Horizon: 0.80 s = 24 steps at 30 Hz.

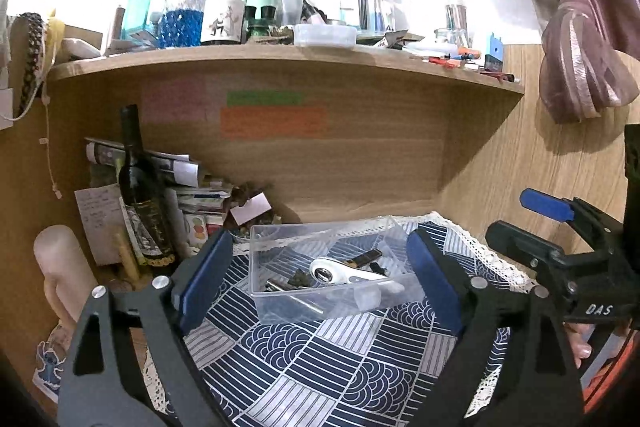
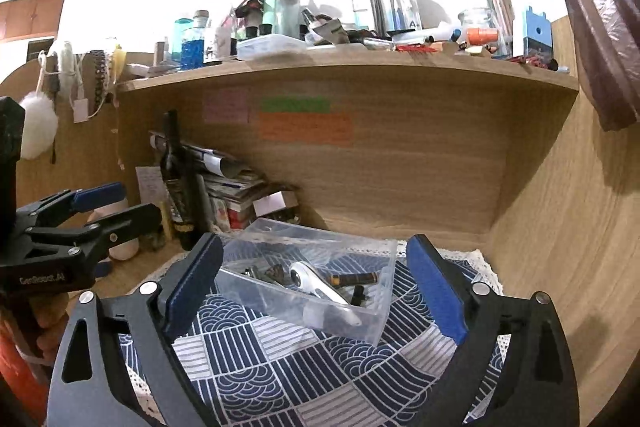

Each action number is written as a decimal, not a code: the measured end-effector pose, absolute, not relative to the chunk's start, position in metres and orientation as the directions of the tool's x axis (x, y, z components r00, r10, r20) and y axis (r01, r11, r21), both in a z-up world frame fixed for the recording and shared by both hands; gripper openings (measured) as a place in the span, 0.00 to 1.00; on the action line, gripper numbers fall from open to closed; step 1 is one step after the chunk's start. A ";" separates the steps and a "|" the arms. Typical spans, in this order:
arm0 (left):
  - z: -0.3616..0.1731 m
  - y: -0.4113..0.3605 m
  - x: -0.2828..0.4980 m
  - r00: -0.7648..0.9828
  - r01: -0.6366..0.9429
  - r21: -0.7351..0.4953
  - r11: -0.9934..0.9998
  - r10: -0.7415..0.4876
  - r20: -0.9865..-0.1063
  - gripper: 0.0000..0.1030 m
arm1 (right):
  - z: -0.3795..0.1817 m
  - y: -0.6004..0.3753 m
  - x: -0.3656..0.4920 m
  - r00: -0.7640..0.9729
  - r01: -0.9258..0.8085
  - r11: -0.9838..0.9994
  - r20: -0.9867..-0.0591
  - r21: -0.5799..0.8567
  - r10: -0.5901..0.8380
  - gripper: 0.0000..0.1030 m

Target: Organize rigid objects

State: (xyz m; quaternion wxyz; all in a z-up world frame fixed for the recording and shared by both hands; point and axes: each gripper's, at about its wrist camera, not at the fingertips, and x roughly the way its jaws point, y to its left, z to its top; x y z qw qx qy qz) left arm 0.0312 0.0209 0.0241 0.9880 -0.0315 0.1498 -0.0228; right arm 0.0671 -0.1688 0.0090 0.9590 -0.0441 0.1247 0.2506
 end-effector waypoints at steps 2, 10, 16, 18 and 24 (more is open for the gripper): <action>0.023 0.021 0.029 0.956 0.030 -0.066 0.997 -0.048 -0.289 0.89 | 0.009 -0.171 0.063 0.843 -0.493 0.870 -0.259 -0.020 0.472 0.92; 0.023 0.019 0.024 0.959 0.025 -0.058 0.998 -0.041 -0.280 0.94 | 0.006 -0.172 0.058 0.843 -0.493 0.870 -0.257 -0.013 0.473 0.92; 0.023 0.017 0.022 0.963 0.016 -0.055 0.998 -0.030 -0.270 0.95 | 0.005 -0.174 0.059 0.842 -0.490 0.872 -0.260 0.000 0.473 0.93; 0.022 0.018 0.022 0.962 0.017 -0.058 0.998 -0.032 -0.270 0.96 | 0.005 -0.174 0.059 0.842 -0.489 0.872 -0.260 0.004 0.473 0.94; 0.022 0.020 0.023 0.962 0.020 -0.064 0.998 -0.036 -0.271 0.97 | 0.005 -0.175 0.058 0.842 -0.488 0.873 -0.260 0.004 0.473 0.94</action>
